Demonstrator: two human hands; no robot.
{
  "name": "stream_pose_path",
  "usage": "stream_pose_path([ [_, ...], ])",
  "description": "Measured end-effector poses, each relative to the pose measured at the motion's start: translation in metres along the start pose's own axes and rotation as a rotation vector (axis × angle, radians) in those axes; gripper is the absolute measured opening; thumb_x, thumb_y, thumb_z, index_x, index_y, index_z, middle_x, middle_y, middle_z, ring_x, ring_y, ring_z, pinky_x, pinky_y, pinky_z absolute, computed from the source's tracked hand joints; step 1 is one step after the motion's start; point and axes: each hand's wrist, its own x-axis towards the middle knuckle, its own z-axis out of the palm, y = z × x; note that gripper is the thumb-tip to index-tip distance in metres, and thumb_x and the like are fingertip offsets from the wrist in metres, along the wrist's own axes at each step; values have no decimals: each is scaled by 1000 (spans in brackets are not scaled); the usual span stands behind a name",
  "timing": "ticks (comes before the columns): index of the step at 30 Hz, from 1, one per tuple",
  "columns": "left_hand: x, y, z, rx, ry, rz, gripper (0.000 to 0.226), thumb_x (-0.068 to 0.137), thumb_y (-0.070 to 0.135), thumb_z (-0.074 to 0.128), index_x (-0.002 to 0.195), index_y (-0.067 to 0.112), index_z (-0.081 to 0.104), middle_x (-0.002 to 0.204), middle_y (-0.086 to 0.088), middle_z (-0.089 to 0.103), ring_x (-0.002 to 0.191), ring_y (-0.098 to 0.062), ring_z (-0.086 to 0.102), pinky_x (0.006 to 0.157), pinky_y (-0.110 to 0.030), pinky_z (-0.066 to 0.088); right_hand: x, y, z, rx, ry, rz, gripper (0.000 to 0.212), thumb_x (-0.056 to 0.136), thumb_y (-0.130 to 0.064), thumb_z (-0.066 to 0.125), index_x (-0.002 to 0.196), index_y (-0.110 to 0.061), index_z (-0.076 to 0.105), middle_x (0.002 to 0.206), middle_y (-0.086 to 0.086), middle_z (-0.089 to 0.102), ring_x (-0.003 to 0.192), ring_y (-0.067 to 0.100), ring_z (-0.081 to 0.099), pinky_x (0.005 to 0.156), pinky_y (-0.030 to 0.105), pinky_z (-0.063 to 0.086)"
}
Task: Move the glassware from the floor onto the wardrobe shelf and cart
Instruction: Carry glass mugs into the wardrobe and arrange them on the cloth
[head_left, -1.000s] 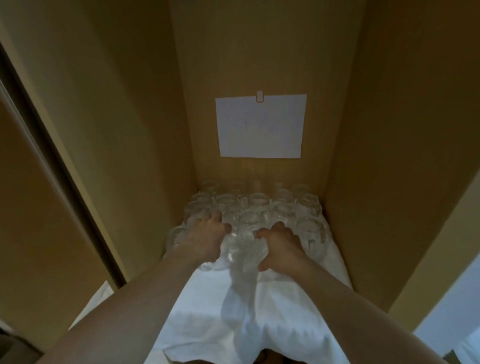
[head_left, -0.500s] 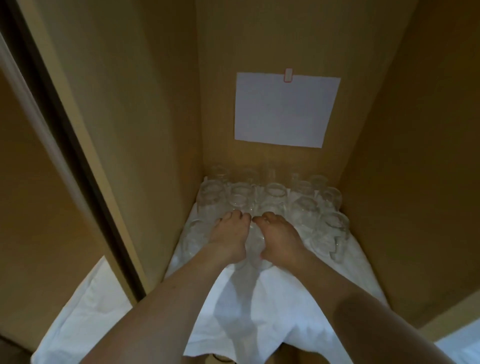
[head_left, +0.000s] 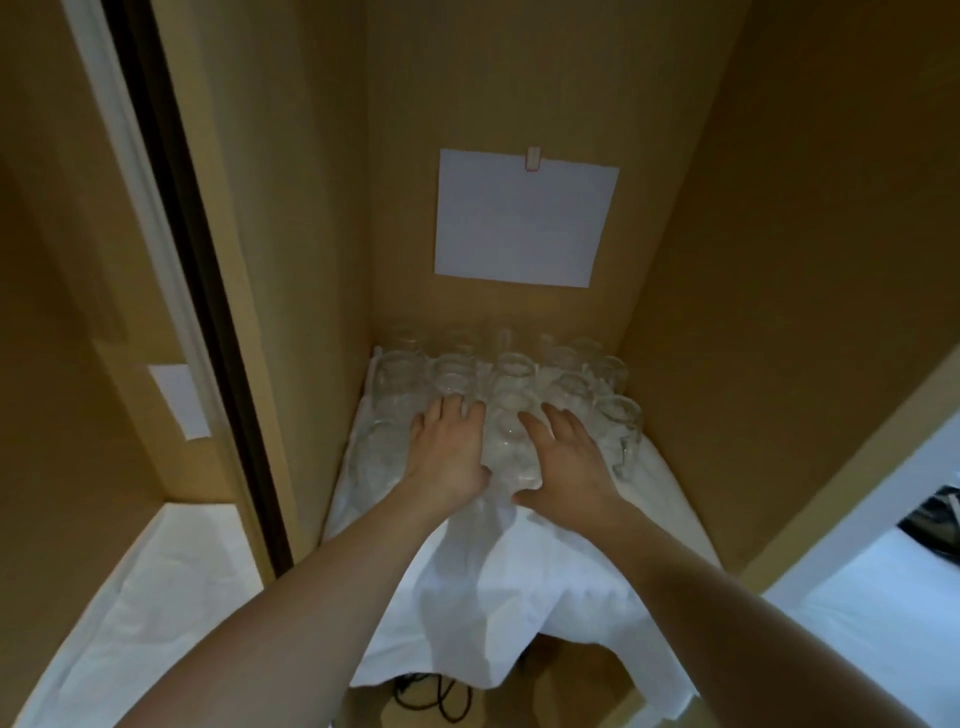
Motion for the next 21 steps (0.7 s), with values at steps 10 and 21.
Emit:
stream_pose_path([
  [10, -134, 25, -29, -1, 63, 19, 65, 89, 40, 65, 148, 27, 38, 153, -4, 34, 141, -27, 28, 112, -41, 30, -130, -36, -9, 70, -15, -2, 101, 81, -53, 74, 158, -30, 13, 167, 6, 8, 153, 31, 6, 123, 43, 17],
  [21, -282, -38, -50, 72, -80, -154, 67, 91, 37, 64, 150, 27, 33, 154, -4, 34, 141, -29, 30, 112, -44, 34, -218, -130, 41, 238, -148, -111, 96, 83, -49, 72, 158, -28, 16, 164, 8, 12, 151, 30, 12, 121, 40, 23],
])
